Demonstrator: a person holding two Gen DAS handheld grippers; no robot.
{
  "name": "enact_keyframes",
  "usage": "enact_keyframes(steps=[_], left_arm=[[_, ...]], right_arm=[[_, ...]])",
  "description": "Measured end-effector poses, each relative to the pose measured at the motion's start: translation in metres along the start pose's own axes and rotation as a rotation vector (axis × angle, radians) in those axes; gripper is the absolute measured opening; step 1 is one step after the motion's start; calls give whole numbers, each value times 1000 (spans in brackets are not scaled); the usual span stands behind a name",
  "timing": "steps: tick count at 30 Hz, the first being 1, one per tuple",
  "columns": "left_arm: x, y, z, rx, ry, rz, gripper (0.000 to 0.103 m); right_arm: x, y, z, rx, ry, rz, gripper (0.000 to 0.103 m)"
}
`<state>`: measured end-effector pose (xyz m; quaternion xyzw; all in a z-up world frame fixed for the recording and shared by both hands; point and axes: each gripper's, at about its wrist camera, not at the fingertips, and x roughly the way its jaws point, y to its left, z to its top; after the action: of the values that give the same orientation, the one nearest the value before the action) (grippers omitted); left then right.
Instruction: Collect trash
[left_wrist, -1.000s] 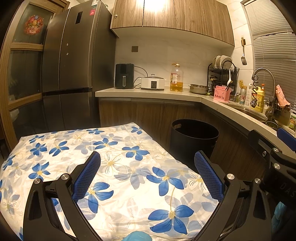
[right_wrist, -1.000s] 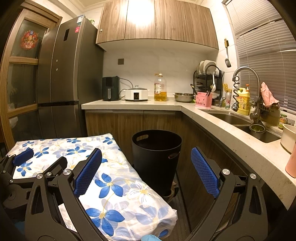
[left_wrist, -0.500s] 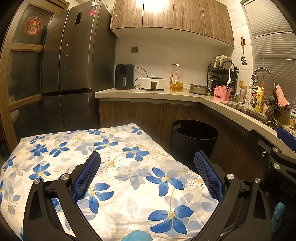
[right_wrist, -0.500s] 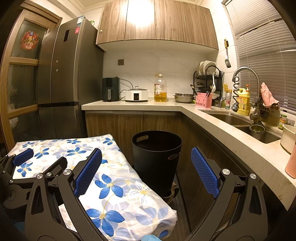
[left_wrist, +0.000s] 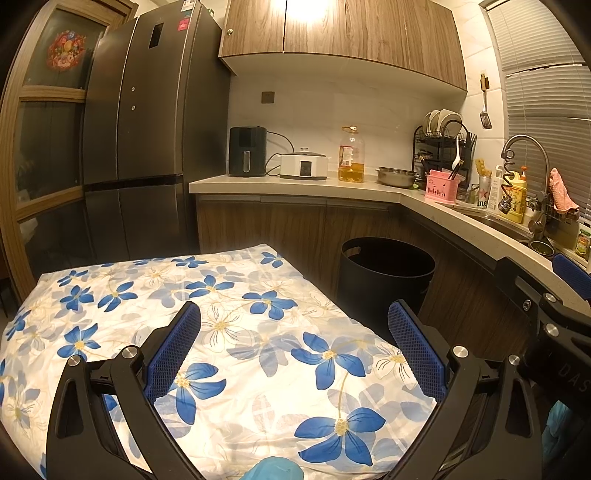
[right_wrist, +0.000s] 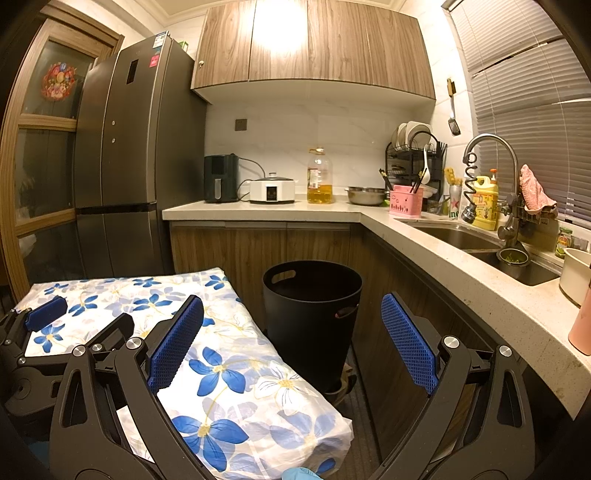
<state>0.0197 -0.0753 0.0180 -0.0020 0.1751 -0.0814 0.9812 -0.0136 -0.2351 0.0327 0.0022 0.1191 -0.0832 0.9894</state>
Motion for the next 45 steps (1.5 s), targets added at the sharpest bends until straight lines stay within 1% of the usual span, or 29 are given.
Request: enact_keyframes(steps=[11, 17, 18, 23, 45], left_arm=[[3, -3, -1, -3, 14, -10, 97], [4, 0, -2, -12, 7, 12, 97], [3, 0, -3, -7, 2, 10, 92], [4, -6, -6, 36, -2, 4, 86], [9, -5, -9, 17, 17, 9, 86]], right_arm=[[1, -1, 4, 3, 1, -3, 96], [0, -1, 2, 1, 4, -6, 96], [0, -1, 2, 1, 6, -6, 96], [1, 0, -1, 2, 10, -8, 96], [2, -1, -6, 11, 11, -14, 96]])
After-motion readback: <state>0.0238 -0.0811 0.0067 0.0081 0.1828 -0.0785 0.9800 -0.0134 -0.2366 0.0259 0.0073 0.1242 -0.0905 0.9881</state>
